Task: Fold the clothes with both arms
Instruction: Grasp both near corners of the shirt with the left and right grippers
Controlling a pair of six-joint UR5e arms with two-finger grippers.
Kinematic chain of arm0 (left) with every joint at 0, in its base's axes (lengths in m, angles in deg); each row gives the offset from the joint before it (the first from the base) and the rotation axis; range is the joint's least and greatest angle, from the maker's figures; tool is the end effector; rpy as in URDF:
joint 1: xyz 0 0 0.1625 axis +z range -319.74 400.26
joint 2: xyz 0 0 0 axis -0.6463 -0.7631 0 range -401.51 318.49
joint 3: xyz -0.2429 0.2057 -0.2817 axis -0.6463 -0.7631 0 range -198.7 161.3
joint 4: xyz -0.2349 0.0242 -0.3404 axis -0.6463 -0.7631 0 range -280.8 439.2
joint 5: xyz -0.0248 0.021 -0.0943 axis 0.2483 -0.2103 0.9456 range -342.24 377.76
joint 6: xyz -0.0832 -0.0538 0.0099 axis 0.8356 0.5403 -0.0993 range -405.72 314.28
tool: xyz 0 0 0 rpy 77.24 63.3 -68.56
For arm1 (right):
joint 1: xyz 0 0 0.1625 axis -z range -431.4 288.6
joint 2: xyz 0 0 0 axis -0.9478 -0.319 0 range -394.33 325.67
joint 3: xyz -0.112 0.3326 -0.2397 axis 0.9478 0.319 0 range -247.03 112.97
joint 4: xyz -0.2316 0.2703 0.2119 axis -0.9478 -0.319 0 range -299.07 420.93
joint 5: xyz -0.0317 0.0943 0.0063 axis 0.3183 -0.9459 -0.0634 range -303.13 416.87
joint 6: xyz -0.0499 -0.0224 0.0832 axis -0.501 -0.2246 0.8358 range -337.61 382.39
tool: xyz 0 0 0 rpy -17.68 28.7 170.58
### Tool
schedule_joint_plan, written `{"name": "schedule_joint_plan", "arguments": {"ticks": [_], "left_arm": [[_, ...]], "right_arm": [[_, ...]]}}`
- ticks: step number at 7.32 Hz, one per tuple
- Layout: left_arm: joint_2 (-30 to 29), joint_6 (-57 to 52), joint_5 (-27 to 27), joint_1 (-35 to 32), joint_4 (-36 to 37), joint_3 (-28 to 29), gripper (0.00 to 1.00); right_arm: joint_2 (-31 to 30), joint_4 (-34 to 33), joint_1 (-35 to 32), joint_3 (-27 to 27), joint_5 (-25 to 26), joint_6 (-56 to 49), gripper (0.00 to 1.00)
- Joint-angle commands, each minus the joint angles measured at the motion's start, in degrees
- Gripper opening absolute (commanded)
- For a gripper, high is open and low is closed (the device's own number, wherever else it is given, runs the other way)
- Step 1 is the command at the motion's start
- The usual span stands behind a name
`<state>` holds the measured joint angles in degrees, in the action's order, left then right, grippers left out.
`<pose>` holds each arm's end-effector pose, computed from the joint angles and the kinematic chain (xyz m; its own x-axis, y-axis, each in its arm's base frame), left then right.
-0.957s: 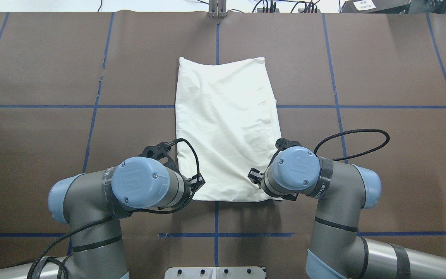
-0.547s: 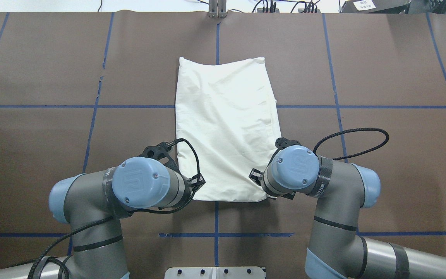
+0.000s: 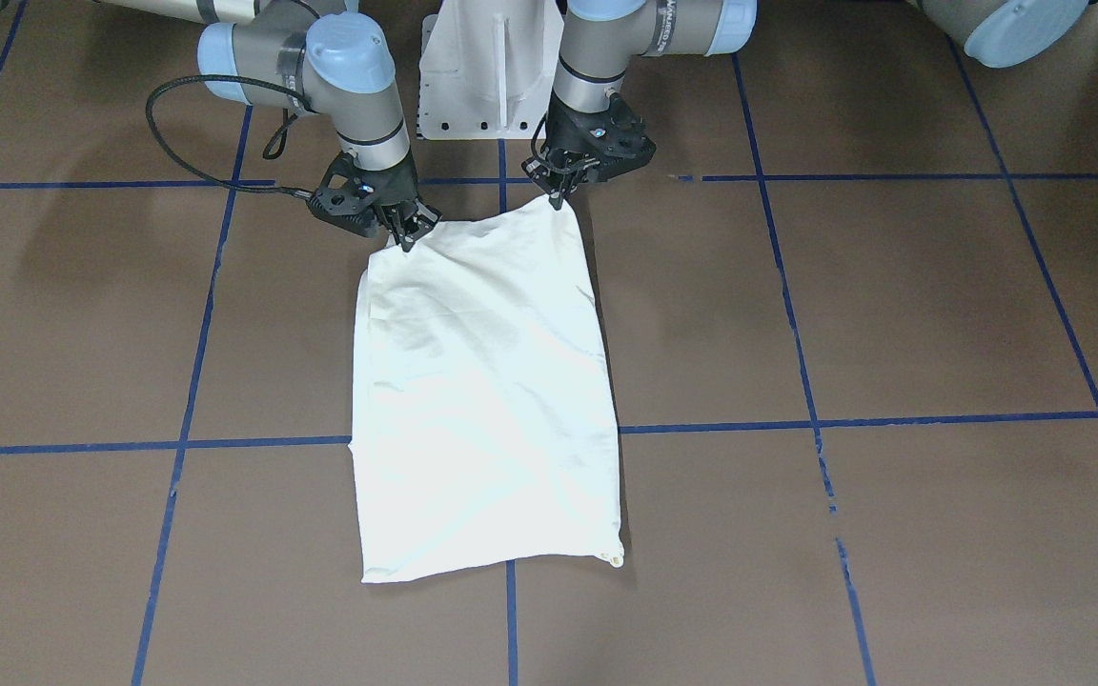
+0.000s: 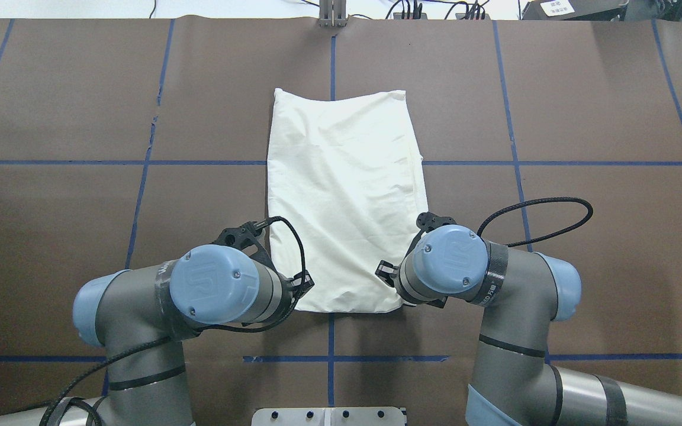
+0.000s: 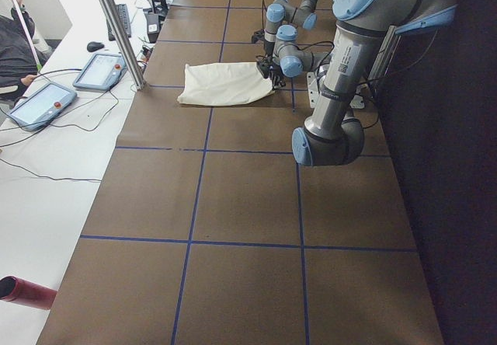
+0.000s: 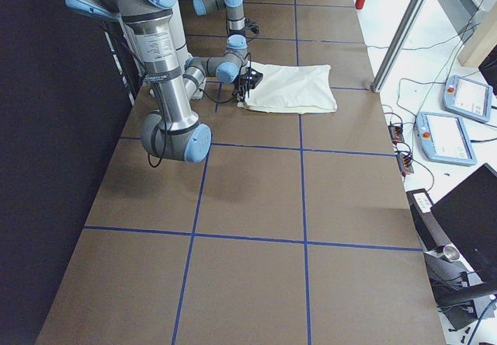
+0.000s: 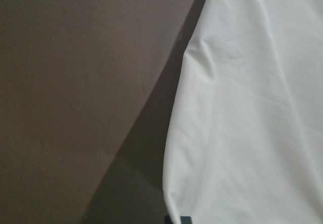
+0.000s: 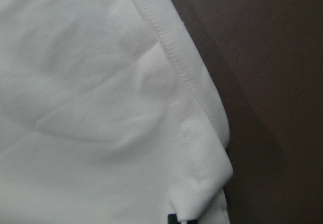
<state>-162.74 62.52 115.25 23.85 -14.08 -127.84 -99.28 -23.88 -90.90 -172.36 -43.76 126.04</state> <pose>0.5503 -0.2876 0.2020 0.4838 -0.4661 -0.7407 0.3486 0.8790 -0.3254 -0.5445 -0.3148 0.2908 0.5932 0.4562 0.6633 -0.3538 0.8878 -0.2942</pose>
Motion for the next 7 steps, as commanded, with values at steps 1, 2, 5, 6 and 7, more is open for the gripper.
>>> {"name": "schedule_joint_plan", "arguments": {"ticks": [1, 2, 5, 6, 7], "left_arm": [[2.4, 0.7, 0.0, 4.3, 0.8, -4.8, 0.0], [4.8, 0.7, 0.0, 5.5, 1.3, -8.9, 0.0], [4.5, 0.0, 2.3, 4.5, 4.2, -13.5, 0.0], [2.3, -0.2, 2.7, -0.5, 4.0, -12.9, 0.0], [1.5, -2.9, 3.2, -5.5, 3.5, -11.5, 0.0]], "right_arm": [[-2.1, 1.6, 2.7, -5.2, -0.4, -0.3, 0.0], [-4.8, 2.0, 3.8, -9.6, -0.5, -0.3, 0.0], [-4.3, 7.0, 1.6, -9.8, -0.6, -0.2, 0.0], [-3.8, 9.8, -2.0, -8.8, -1.7, -0.2, 0.0], [0.0, 9.8, -6.8, -4.3, -6.3, -0.2, 0.0]]}}
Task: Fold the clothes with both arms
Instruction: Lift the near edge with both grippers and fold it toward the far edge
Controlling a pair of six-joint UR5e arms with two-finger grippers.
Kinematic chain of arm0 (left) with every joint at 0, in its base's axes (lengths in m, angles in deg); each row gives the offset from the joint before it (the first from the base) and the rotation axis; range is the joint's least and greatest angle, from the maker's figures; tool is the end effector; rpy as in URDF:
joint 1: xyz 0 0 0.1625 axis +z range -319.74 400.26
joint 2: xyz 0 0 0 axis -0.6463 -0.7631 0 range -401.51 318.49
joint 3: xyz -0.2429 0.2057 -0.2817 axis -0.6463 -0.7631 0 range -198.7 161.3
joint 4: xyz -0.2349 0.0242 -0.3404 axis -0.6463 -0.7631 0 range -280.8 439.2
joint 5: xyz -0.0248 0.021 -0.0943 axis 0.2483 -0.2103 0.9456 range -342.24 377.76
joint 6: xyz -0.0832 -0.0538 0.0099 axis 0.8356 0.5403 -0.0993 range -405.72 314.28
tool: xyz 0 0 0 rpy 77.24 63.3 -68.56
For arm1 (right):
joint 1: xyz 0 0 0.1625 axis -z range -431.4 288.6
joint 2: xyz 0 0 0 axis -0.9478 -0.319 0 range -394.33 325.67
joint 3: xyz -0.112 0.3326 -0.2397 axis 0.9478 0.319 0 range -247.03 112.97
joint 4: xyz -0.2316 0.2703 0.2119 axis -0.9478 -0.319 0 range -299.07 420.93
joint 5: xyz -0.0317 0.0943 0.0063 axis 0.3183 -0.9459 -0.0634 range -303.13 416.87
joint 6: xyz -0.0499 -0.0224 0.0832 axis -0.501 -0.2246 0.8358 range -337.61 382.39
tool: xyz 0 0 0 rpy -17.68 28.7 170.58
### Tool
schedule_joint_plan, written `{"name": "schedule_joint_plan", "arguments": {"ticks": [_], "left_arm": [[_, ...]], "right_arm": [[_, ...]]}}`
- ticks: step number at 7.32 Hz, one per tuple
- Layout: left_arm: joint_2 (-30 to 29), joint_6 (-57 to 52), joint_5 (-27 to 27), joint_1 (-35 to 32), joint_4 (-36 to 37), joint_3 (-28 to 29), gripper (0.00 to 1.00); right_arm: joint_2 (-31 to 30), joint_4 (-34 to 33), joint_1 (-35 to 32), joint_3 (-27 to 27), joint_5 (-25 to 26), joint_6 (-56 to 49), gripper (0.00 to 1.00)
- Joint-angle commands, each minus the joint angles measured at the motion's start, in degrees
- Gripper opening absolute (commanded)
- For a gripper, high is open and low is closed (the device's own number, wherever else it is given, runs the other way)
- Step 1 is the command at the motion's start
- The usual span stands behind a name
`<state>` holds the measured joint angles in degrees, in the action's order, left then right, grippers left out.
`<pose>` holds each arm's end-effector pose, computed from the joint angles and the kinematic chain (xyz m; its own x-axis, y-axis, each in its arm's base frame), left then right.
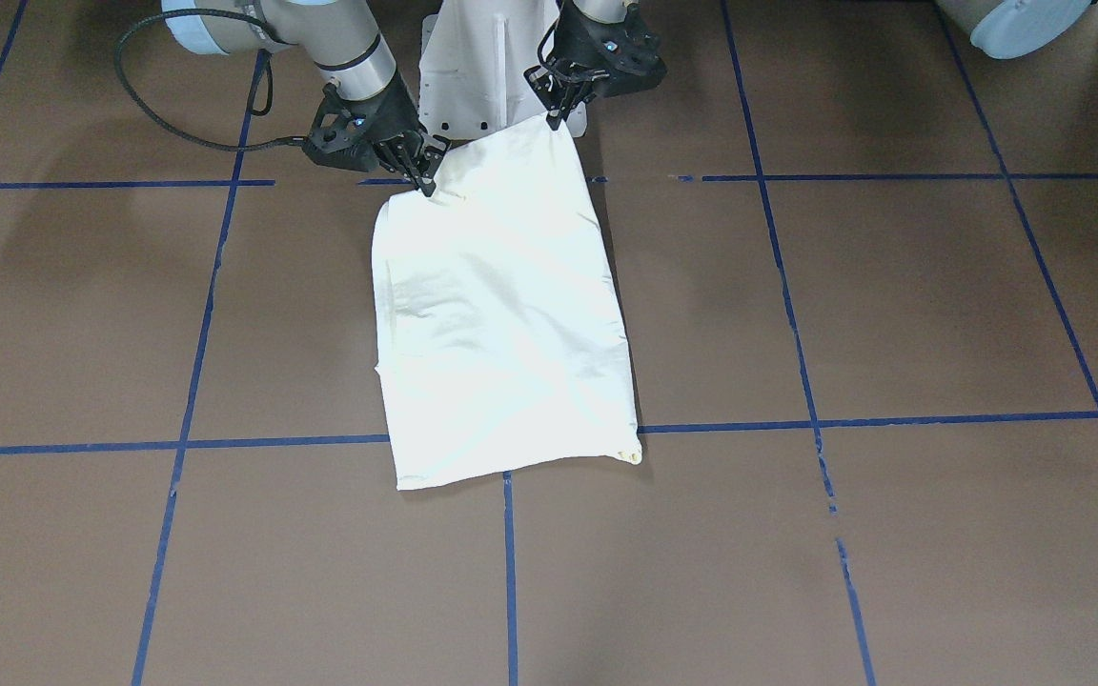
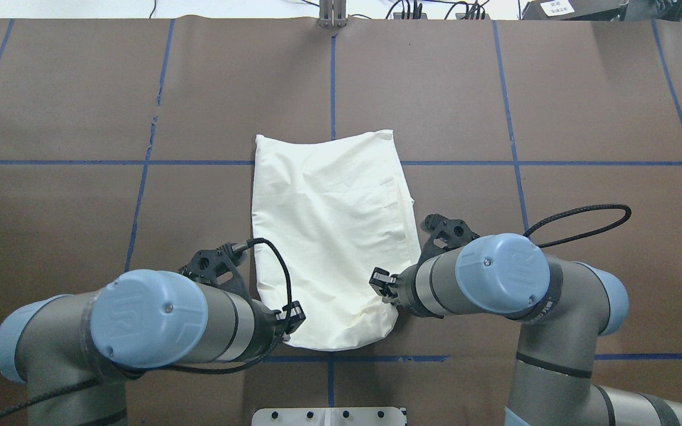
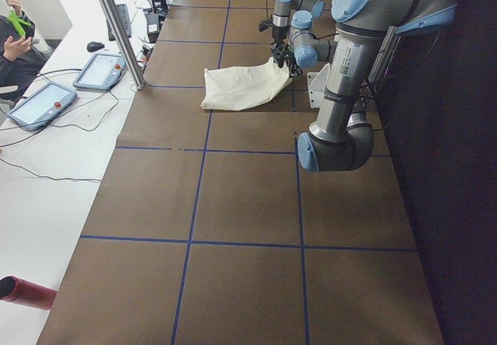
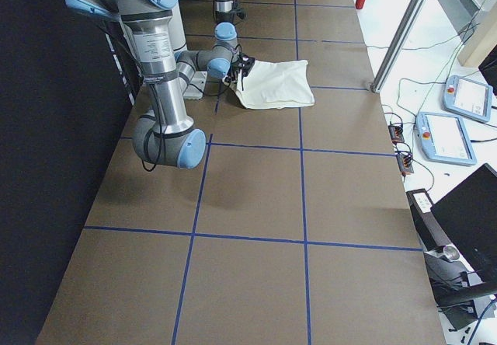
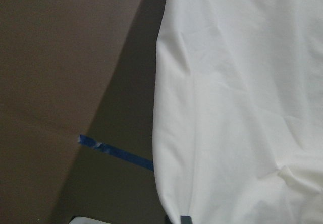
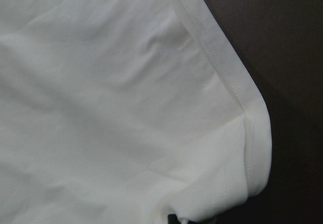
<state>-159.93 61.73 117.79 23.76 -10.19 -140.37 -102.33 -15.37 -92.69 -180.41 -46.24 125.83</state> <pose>0.4780 -0.2626 0.1602 0.4238 -0.4336 -0.7952 0.2759 0.8980 -0.3427 -0.4901 -0.3098 0.2417 0.4257 0.4089 0.8072 -0.2788 0.9079 -0.3129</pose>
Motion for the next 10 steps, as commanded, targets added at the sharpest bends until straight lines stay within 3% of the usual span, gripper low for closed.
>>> {"name": "schedule_joint_plan", "arguments": {"ticks": [1, 4, 6, 9, 10], "left_arm": [[-2.9, -4.5, 2.8, -10.6, -2.9, 5.8, 0.0], [-7.3, -5.8, 4.9, -19.8, -18.1, 26.4, 0.0], [-11.4, -7.2, 4.9, -22.1, -20.6, 34.1, 0.0], [-11.9, -9.5, 4.8, -24.2, -22.7, 37.5, 0.0], [-12.0, -9.2, 4.7, -24.3, -23.9, 38.9, 0.0]], "right_arm": [[6.8, 1.4, -9.8, 9.8, -7.9, -0.7, 0.0], [17.9, 1.6, -19.1, 27.3, -16.0, -1.4, 0.0], [25.4, 6.1, -20.2, 41.4, -16.2, -1.6, 0.0], [26.8, 7.3, -23.2, 44.5, -17.5, -1.7, 0.0], [27.4, 7.3, -23.3, 45.4, -17.5, -2.2, 0.16]]}}
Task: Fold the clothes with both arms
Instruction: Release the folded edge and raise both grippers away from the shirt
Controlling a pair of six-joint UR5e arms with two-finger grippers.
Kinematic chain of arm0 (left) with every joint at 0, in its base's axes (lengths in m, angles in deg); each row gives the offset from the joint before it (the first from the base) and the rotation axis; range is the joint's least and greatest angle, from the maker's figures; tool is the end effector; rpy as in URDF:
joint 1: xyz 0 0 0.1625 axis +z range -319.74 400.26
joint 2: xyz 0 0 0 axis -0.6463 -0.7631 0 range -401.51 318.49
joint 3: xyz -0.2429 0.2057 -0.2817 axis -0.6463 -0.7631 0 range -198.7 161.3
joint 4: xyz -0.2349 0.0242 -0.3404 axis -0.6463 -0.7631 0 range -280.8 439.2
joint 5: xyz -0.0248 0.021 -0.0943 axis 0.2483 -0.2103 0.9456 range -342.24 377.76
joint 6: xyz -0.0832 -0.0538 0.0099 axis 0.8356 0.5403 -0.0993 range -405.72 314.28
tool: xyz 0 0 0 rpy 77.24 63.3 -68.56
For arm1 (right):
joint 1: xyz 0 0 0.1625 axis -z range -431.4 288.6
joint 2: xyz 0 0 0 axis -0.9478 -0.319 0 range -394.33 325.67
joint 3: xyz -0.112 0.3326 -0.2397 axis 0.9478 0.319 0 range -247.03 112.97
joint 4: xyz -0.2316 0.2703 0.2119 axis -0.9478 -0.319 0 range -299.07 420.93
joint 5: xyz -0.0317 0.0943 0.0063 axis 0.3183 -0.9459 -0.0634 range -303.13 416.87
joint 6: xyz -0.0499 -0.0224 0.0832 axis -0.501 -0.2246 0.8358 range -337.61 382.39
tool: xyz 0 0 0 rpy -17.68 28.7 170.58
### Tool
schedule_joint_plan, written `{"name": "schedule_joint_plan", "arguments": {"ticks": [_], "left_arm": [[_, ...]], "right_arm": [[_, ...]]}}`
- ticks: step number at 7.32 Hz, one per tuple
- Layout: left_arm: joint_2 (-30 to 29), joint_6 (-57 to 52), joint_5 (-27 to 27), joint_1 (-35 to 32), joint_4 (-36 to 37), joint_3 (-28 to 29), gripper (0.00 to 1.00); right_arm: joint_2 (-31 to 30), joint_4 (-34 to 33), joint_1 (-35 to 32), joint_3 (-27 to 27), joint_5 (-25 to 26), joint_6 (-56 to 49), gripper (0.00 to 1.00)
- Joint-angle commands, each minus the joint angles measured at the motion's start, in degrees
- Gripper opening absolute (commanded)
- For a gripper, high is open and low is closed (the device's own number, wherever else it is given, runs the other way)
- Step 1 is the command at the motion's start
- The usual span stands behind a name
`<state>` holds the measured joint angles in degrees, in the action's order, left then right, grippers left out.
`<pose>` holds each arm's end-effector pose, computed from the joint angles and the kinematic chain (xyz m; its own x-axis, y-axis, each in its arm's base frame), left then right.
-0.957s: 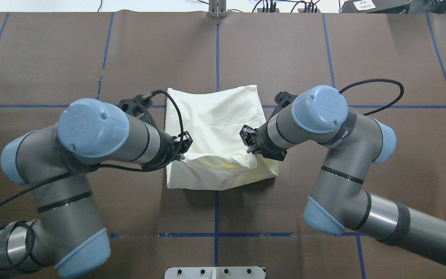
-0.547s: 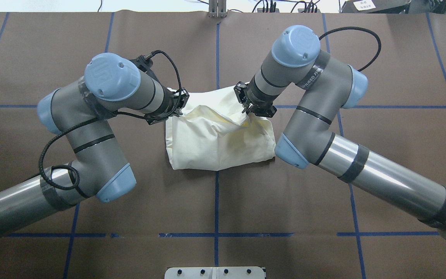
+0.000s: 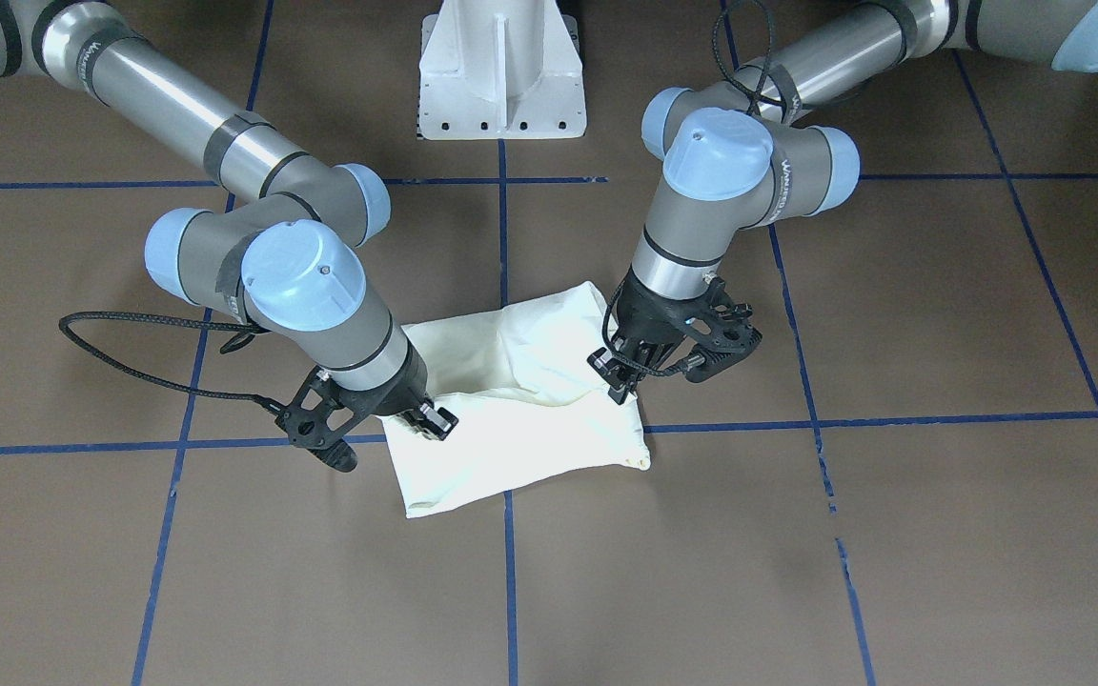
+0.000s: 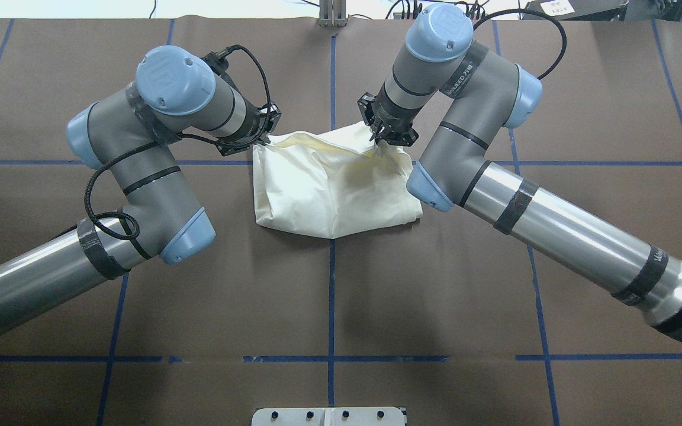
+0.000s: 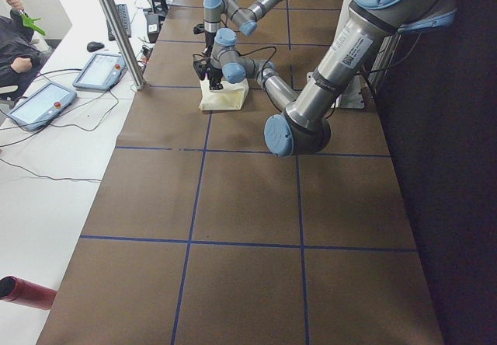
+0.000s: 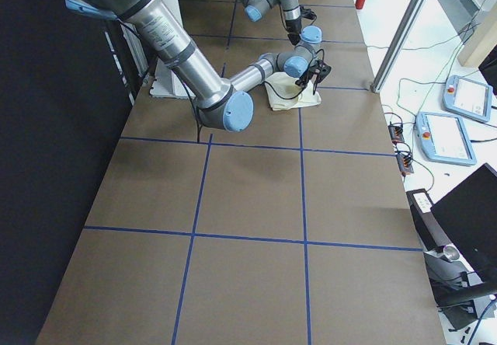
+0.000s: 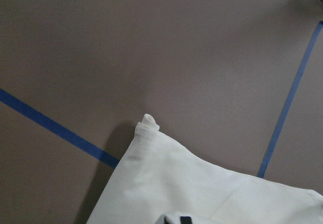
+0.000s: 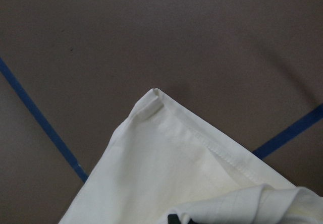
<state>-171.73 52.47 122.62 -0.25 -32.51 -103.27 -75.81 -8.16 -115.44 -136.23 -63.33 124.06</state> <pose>0.4863 -0.5574 0.2332 0.3490 -0.4795 -0.8051 0.5205 0.8136 -0.2589 -0.5144 -0.6132 0.2436 0.3987 0.6288 0.6675 -0.4187 0.7724 -0.4776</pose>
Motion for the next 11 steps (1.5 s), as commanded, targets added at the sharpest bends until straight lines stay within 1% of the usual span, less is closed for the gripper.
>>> {"name": "schedule_joint_plan", "arguments": {"ticks": [1, 2, 3, 4, 5, 6, 7, 9, 10, 11], "left_arm": [[-1.1, -3.0, -0.4, -1.1, -2.4, 4.9, 0.94], [-2.7, -5.4, -0.4, -3.0, -4.0, 8.8, 1.0], [-3.4, -9.6, 0.1, -5.2, -4.4, 10.3, 1.0], [-3.2, -14.3, 0.3, -5.9, -4.2, 10.2, 1.0], [-2.8, -14.6, 3.0, -6.0, -4.9, 9.2, 1.0], [2.0, -14.2, 4.9, -5.4, -6.4, 3.0, 1.0], [6.8, -10.9, 5.0, -2.8, -10.6, -2.6, 1.0], [7.6, -1.6, 4.8, 1.6, -21.4, -1.4, 1.0], [7.4, 1.6, 4.7, 2.3, -27.4, 1.8, 1.0], [7.4, 2.0, 4.6, 2.8, -29.0, 3.1, 1.0]], "right_arm": [[2.4, 0.2, -1.0, 3.3, 0.1, -1.9, 0.99], [2.5, 0.2, -2.4, 3.7, -0.5, -4.1, 1.0], [2.5, 0.2, -5.2, 4.4, -4.5, -7.2, 1.0], [2.5, 0.1, -8.3, 4.2, -10.3, -9.5, 1.0], [2.4, -0.2, -8.1, 2.3, -11.3, -9.7, 1.0], [1.6, -0.1, -8.1, 0.8, -11.1, -10.4, 1.0], [1.1, -0.3, -8.5, 0.5, -10.2, -13.7, 1.0], [-1.2, -0.4, -10.9, -0.7, -9.9, -21.2, 1.0], [-2.6, -0.4, -11.7, -1.7, -10.0, -22.8, 1.0], [-3.2, -0.4, -12.8, -1.8, -10.6, -23.3, 1.0]]}}
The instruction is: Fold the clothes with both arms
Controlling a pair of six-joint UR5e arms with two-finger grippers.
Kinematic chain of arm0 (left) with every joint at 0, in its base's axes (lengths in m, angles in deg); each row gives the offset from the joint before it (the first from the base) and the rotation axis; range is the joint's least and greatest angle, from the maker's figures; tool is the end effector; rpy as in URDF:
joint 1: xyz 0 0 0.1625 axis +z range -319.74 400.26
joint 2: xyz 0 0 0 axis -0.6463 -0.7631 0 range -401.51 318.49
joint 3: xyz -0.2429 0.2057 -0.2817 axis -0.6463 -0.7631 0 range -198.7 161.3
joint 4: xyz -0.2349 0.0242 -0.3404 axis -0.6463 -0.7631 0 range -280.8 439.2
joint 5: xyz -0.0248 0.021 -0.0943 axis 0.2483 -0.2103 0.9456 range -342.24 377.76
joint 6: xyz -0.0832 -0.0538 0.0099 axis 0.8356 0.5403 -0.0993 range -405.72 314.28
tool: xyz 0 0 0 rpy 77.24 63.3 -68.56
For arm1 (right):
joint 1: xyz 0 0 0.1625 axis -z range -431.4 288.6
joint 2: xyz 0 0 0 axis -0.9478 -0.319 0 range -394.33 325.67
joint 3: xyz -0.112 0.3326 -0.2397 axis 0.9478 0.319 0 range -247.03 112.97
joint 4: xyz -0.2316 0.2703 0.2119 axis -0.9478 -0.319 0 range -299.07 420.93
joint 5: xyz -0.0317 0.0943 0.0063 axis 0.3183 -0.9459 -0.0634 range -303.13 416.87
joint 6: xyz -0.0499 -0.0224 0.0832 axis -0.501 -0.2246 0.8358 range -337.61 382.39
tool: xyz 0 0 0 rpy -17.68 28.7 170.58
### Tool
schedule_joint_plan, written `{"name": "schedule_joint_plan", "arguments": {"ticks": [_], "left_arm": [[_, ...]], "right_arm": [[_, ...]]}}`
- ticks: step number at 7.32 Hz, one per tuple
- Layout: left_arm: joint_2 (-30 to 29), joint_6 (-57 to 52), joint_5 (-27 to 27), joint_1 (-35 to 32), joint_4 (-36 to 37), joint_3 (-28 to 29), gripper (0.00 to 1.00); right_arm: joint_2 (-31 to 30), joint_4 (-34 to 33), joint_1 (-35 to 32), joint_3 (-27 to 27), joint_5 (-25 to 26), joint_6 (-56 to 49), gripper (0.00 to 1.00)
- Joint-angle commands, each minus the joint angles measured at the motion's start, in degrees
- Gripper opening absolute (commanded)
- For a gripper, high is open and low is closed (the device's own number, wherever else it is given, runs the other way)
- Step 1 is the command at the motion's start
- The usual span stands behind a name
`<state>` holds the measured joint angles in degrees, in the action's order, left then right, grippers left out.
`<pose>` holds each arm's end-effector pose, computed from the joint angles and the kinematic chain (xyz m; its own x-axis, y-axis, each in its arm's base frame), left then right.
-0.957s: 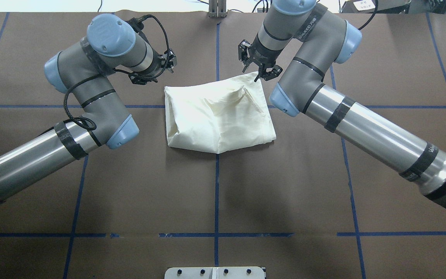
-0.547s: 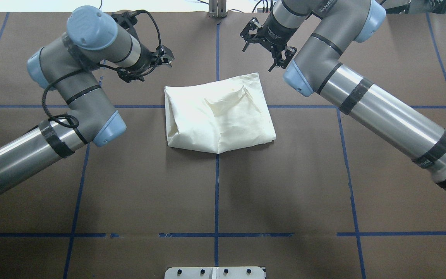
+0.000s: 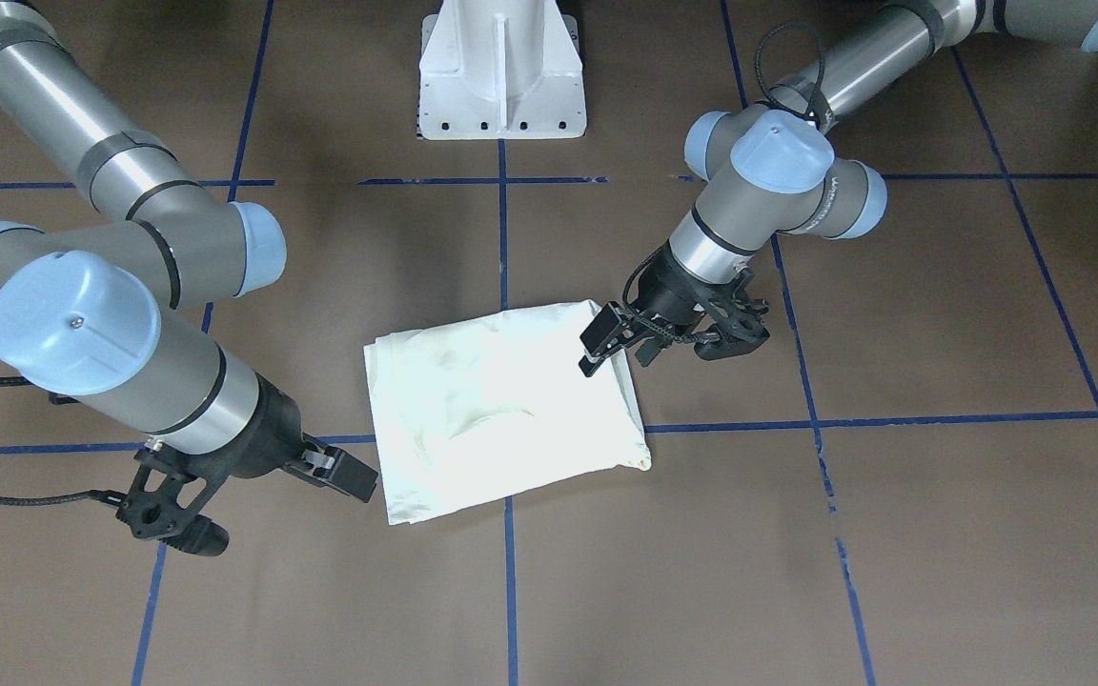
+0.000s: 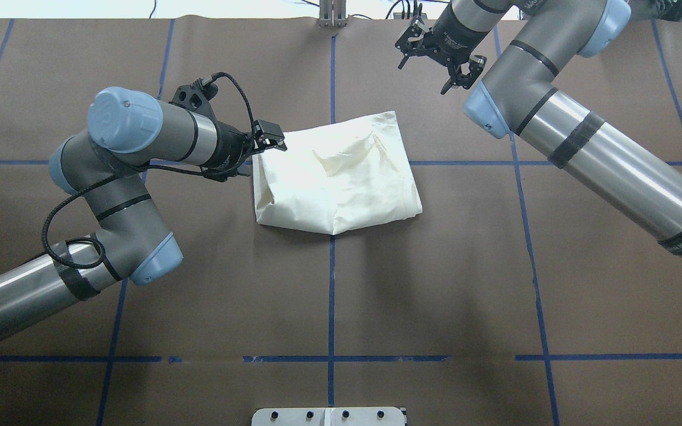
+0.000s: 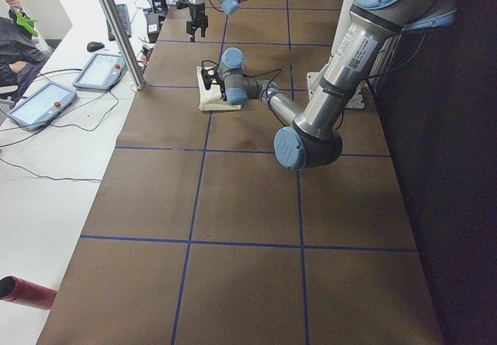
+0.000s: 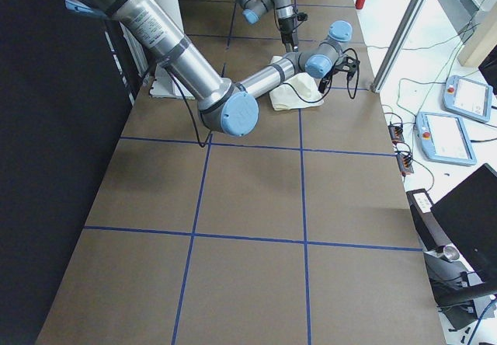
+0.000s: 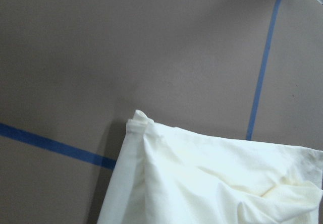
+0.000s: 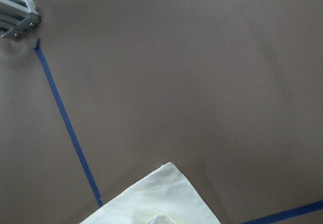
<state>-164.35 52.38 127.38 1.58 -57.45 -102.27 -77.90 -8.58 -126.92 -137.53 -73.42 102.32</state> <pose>0.4844 -0.5159 0.2771 0.1776 -0.3123 -0.9332 0.3669 0.9010 -0.2317 -0.3853 -0.6828 0.2558 0.4400 0.4052 0.8014 -0.2866 0.9091 -0.3023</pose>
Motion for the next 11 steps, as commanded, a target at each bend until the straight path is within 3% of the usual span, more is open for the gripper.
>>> {"name": "schedule_joint_plan", "arguments": {"ticks": [1, 4, 6, 9, 11], "left_arm": [[-0.4, 2.1, -0.2, 1.8, -4.2, 2.1, 1.0], [-0.5, 2.4, -0.3, 7.1, -7.5, 2.5, 1.0], [0.0, 3.3, 0.2, 7.3, -8.0, 1.6, 1.0], [0.3, 3.7, -1.0, 14.2, -7.1, 1.1, 1.0], [2.0, 3.6, -2.3, 15.4, -5.7, -1.8, 1.0]], "right_arm": [[-1.9, 0.0, -1.5, -1.0, -0.6, -2.2, 1.0], [-2.3, 0.0, -1.5, -1.9, -0.6, -2.7, 1.0], [-2.6, 0.0, -1.3, -1.9, -0.6, -2.7, 1.0], [-2.8, -0.1, -1.3, -2.1, -0.6, -2.7, 1.0], [-2.9, -0.1, -1.3, -2.0, -0.6, -2.7, 1.0]]}}
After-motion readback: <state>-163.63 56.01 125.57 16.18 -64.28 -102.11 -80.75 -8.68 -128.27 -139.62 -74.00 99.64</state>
